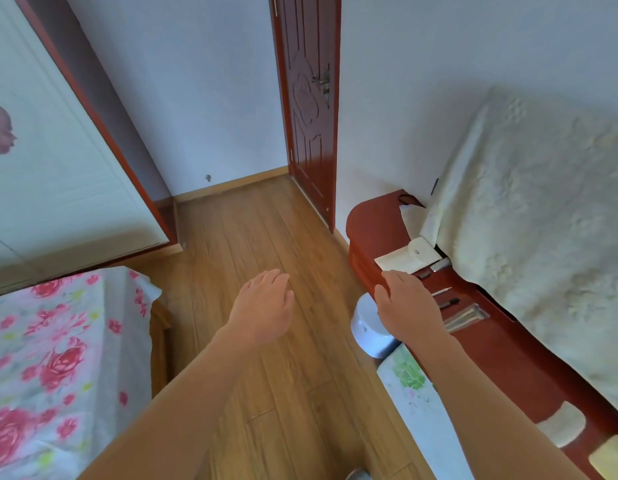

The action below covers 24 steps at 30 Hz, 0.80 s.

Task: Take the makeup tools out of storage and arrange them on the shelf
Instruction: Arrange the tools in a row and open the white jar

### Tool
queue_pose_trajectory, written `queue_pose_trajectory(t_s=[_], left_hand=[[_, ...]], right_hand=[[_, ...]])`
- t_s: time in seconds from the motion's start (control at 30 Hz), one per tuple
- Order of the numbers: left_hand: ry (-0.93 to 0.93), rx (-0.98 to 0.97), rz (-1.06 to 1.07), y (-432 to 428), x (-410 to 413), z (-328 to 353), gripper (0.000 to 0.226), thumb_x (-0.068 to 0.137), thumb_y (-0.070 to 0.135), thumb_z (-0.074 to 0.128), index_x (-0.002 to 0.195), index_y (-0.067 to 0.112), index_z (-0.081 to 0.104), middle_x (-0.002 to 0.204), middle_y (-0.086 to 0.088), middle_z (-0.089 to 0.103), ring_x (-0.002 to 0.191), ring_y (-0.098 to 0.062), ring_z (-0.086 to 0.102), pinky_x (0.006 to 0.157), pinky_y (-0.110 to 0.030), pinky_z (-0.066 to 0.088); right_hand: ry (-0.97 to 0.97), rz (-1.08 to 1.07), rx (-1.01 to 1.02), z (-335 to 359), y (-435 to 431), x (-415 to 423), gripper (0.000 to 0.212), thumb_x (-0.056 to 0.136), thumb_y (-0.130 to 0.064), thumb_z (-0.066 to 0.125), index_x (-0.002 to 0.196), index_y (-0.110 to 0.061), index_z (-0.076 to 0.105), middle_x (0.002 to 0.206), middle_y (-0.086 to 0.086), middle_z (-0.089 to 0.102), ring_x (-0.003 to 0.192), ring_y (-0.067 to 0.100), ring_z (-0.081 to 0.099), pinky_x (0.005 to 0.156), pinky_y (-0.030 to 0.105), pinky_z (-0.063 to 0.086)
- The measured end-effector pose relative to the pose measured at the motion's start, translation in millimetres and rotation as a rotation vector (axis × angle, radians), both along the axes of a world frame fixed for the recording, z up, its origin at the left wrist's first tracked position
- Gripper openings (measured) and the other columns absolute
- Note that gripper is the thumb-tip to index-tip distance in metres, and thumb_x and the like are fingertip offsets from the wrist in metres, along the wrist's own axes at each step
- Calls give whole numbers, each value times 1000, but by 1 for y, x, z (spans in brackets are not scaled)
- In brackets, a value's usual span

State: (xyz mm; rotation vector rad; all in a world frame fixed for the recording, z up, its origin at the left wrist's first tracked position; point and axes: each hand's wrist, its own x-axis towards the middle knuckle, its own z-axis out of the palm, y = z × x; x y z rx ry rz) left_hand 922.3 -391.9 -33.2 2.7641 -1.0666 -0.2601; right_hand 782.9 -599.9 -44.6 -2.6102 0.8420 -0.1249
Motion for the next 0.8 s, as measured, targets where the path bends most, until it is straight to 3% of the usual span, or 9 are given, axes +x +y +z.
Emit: queue_pose_trajectory(t_s=[0.1,0.33,0.47,0.53,0.63,0.8], left_hand=[[-28,-3,-6,-21,26,1,48,106,32,28,150,16,37,156,-2,36,146,-20,29,121,-37,22],[-17,8,-73,-78,78,-12,51,105,37,25,151,18,34,159,-3,32,148,-20,26,122,-39,22],[-17,-6,-179,-120,111,-21,51,105,38,26,151,19,34,159,-1,33,147,-18,27,121,-36,21],[-9,-14,-255,-143,127,-22,50,105,37,27,151,19,35,158,0,34,147,-17,28,120,-35,22],[2,-6,-394,-181,146,-24,50,105,38,27,151,19,35,157,0,35,146,-18,29,121,-37,25],[2,12,-655,-247,149,-26,50,105,39,29,151,19,36,158,-1,35,146,-19,30,119,-35,26]], right_hand=[[-20,26,1,2,-21,22,49,96,-36,27,124,-8,56,126,6,58,117,24,52,103,39,42],[-2,-93,-45,-4,-62,48,36,98,-28,39,123,-9,57,125,7,60,115,22,52,97,30,38],[64,-169,-49,-13,-84,57,60,89,-37,10,112,-8,58,123,7,59,110,25,51,95,35,40],[35,-267,-51,-15,-94,59,56,90,-37,20,116,-6,59,114,6,62,105,25,54,92,38,44],[26,-420,-47,-14,-104,61,29,94,-28,38,100,-10,59,99,5,61,98,27,55,84,39,44],[77,-626,-37,-16,-105,41,36,97,-31,37,118,-11,59,119,4,60,115,23,50,97,36,41]])
